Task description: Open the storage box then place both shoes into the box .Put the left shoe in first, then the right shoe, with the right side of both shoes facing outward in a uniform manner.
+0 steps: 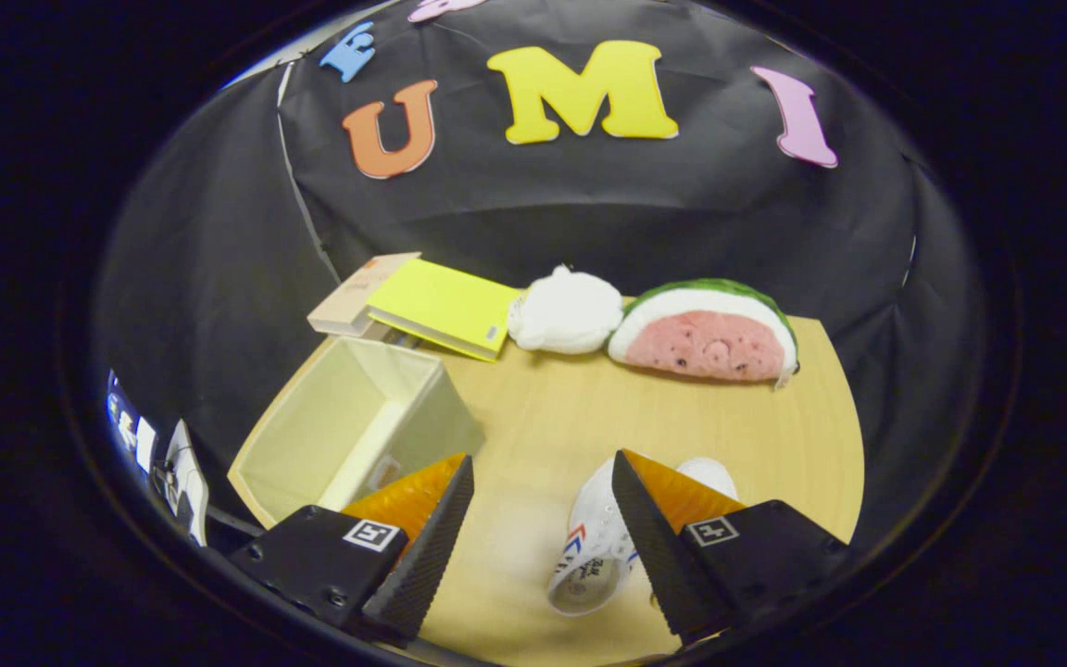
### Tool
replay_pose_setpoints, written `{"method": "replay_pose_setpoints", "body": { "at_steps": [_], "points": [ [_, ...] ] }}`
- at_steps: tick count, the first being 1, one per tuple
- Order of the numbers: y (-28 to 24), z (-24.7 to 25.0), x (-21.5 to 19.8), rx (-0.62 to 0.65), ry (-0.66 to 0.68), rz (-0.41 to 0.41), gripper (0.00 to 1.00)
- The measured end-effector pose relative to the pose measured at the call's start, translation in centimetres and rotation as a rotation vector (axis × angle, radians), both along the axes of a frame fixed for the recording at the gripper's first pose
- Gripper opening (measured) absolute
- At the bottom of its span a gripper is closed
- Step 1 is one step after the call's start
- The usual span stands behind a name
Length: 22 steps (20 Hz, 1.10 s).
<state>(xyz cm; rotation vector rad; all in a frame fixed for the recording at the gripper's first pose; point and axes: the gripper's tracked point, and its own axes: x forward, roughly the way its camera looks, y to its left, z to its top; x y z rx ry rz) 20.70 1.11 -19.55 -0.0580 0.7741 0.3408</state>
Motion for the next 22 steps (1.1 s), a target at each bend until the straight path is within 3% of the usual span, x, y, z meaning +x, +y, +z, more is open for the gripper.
{"method": "replay_pose_setpoints", "body": {
  "at_steps": [6, 13, 17, 22],
  "points": [
    [-6.1, -7.2, -0.9, -0.099, 0.208, -0.038, 0.97],
    [-7.0, -11.6, -0.5, -0.089, 0.316, -0.029, 0.96],
    [-7.4, -15.3, -1.3, -0.127, 0.424, 0.002, 0.73],
    [-6.9, -15.6, -1.0, -0.036, 0.447, 0.006, 0.56]
  ]
}}
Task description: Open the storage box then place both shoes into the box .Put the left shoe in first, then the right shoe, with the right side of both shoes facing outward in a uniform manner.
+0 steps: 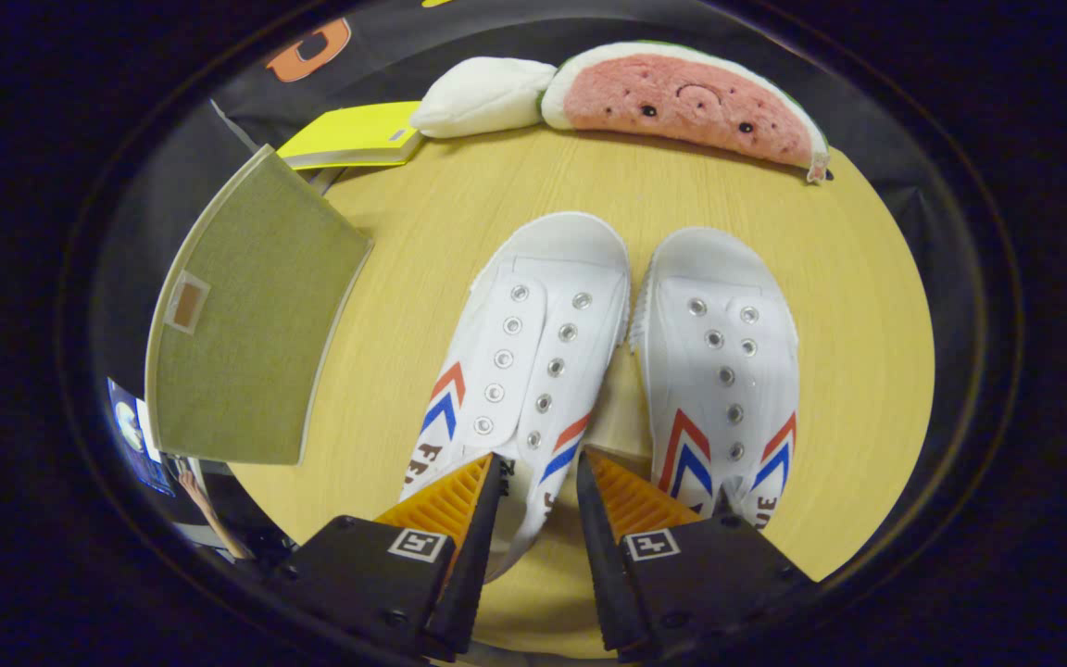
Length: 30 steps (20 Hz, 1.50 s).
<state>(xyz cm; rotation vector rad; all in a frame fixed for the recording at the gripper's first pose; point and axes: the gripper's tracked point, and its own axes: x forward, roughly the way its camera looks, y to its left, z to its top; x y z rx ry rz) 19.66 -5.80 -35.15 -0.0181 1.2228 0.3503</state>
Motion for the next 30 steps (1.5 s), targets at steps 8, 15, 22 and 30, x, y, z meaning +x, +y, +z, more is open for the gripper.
{"method": "replay_pose_setpoints", "body": {
  "at_steps": [8, 15, 22, 30],
  "points": [
    [0.4, 1.1, -0.5, 0.066, 0.001, -0.065, 0.14],
    [3.6, 5.5, -1.5, 0.141, -0.06, -0.136, 0.07],
    [6.6, 11.7, -2.6, 0.219, -0.191, -0.242, 0.07],
    [12.2, 19.8, -5.2, 0.197, -0.313, -0.261, 0.07]
  ]
}}
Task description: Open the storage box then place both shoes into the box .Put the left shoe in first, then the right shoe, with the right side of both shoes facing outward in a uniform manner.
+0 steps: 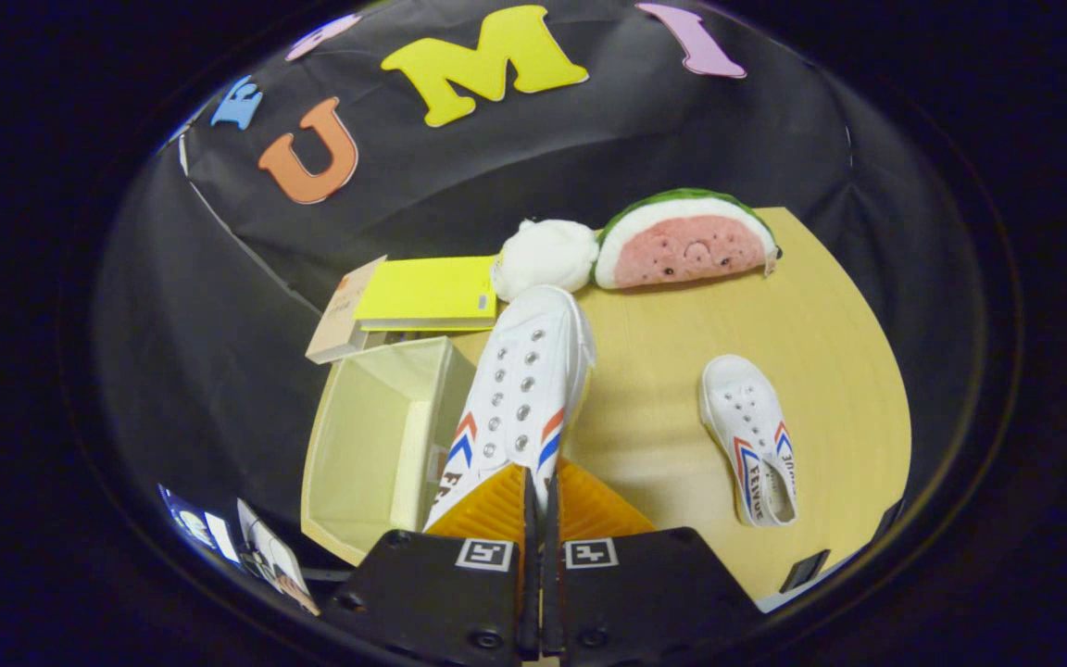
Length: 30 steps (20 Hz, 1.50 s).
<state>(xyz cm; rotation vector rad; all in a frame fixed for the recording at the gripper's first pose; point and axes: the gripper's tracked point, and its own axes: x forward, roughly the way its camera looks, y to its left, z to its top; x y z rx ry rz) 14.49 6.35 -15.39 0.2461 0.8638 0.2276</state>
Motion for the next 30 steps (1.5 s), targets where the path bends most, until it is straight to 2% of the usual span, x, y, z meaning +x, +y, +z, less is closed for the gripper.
{"method": "replay_pose_setpoints", "body": {
  "at_steps": [7, 13, 17, 22, 30],
  "points": [
    [8.9, 3.2, -2.3, 0.006, -0.084, 0.066, 0.07],
    [16.3, -0.2, -1.0, 0.001, -0.017, 0.078, 0.07],
    [21.1, -2.3, 0.5, 0.063, -0.049, 0.087, 0.07],
    [23.0, -5.5, 1.8, 0.043, -0.03, 0.046, 0.07],
    [23.6, -6.0, 1.7, 0.072, -0.059, 0.016, 0.07]
  ]
}}
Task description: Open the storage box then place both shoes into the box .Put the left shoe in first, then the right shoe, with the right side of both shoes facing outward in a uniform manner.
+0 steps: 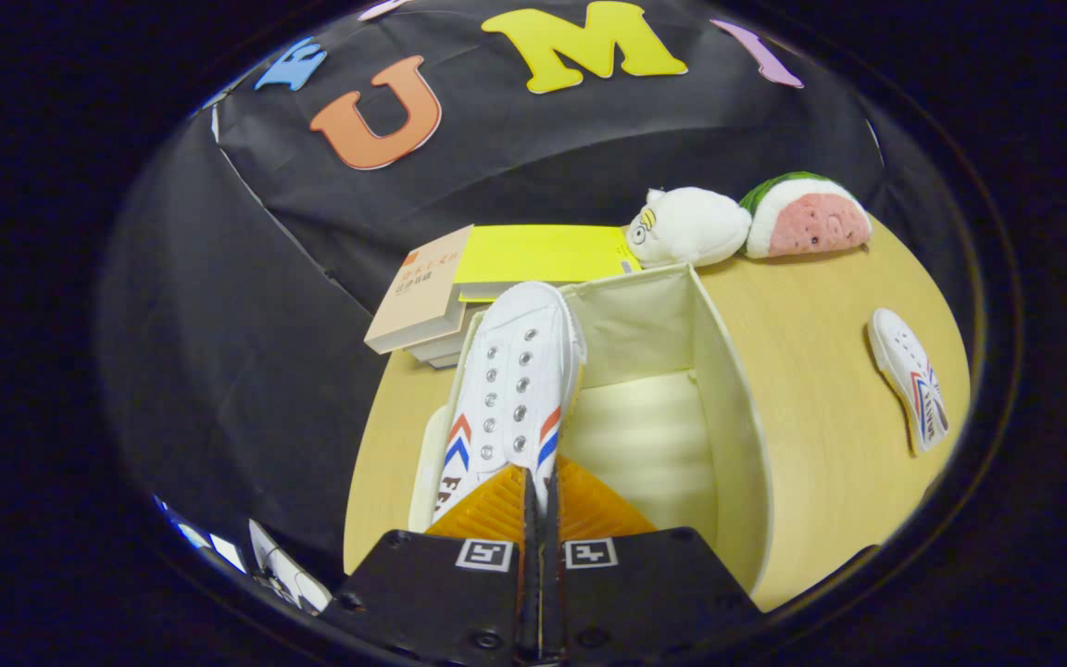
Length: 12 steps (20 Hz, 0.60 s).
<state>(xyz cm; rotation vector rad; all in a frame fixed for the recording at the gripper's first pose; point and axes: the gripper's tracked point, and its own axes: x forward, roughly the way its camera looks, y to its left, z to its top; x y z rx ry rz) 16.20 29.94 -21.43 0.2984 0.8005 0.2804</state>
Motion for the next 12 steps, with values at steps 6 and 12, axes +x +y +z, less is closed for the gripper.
{"method": "replay_pose_setpoints", "body": {
  "at_steps": [6, 12],
  "points": [
    [0.3, -1.8, -0.5, -0.025, 0.044, -0.011, 0.07],
    [1.1, -2.0, -0.1, 0.004, 0.036, 0.018, 0.14]
  ]
}}
